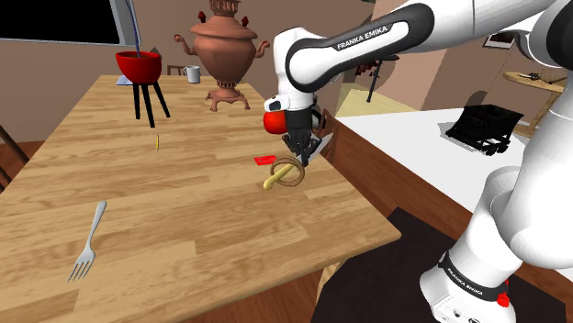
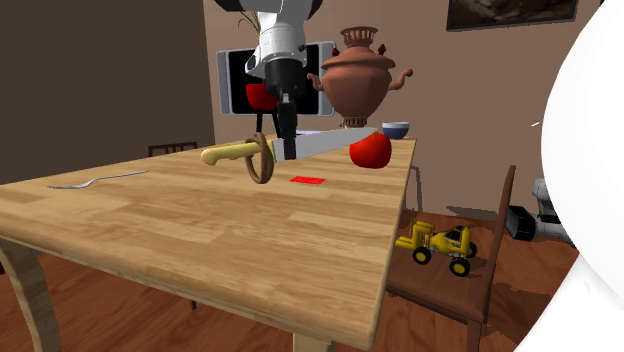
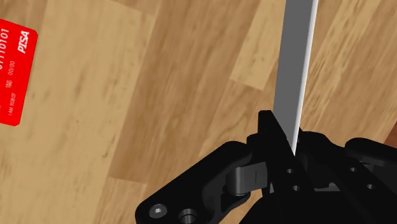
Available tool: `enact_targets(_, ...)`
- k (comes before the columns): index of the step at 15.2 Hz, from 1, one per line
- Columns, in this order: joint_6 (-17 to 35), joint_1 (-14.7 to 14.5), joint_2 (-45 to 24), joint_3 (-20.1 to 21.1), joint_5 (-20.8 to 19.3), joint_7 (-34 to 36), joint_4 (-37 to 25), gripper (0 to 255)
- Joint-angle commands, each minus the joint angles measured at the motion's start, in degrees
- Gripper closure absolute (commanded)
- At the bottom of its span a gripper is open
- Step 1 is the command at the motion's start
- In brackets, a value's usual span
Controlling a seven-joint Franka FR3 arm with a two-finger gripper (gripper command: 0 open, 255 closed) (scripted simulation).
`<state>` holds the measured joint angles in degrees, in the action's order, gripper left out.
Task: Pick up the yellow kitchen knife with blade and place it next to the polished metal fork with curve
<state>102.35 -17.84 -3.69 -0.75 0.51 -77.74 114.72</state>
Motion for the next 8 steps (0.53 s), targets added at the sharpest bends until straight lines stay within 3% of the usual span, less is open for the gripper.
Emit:
enact_targets(1,-1.4,0.0,0.8,0.0,0.0,0.0,-0.7,255)
enact_targets(8,-6.0,0.0,2.0,0.0,0.0,0.0,-4.0,255)
